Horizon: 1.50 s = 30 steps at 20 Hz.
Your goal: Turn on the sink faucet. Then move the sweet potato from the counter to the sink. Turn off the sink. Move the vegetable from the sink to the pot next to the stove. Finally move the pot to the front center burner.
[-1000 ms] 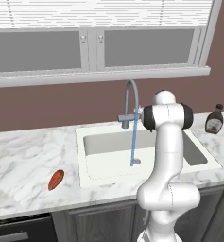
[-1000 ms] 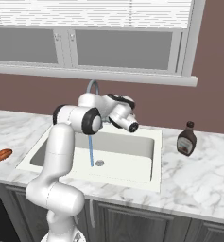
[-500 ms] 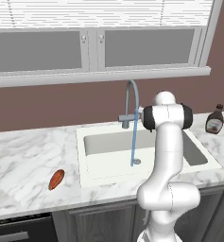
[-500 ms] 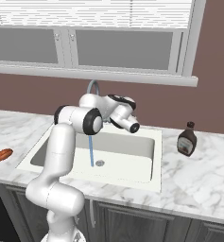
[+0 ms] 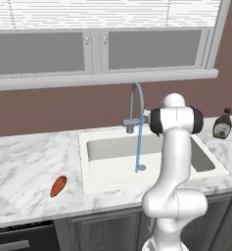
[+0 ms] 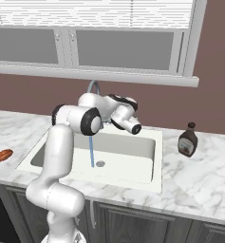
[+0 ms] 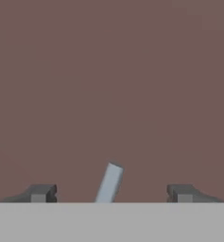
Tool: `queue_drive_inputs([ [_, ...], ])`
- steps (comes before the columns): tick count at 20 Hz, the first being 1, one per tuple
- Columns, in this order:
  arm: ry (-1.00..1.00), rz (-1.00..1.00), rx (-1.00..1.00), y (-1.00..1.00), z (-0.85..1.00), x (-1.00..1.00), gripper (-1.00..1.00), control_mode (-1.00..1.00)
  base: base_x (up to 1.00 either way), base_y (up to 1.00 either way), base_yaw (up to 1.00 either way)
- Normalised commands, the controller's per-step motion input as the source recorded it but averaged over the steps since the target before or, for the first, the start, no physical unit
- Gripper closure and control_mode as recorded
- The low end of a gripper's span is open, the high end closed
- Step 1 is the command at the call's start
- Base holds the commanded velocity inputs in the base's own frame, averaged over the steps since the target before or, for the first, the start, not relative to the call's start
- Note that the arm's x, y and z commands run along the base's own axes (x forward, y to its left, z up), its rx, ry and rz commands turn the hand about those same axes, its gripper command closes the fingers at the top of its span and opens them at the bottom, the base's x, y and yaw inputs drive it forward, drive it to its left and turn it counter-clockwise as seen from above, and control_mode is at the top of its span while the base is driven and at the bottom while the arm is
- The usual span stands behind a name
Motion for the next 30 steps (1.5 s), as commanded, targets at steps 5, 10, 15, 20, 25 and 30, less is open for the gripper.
queue_drive_inputs([
  [5, 0.00, 0.00, 0.02, -0.05, 0.40, -0.47, -1.00, -1.00, 0.00, 0.00, 0.00],
  [10, 0.00, 0.00, 0.01, 0.00, 0.47, -0.59, -1.00, -1.00, 0.00, 0.00, 0.00],
  [15, 0.00, 0.00, 0.00, 0.00, 0.49, -0.70, -1.00, -1.00, 0.00, 0.00, 0.00],
  [20, 0.00, 0.00, 0.00, 0.00, 0.44, -0.76, -1.00, -1.00, 0.00, 0.00, 0.00],
  [25, 0.00, 0.00, -0.01, 0.03, 0.40, -0.79, -1.00, -1.00, 0.00, 0.00, 0.00],
  [30, 0.00, 0.00, -0.04, 0.01, 0.43, -0.88, -1.00, -1.00, 0.00, 0.00, 0.00],
])
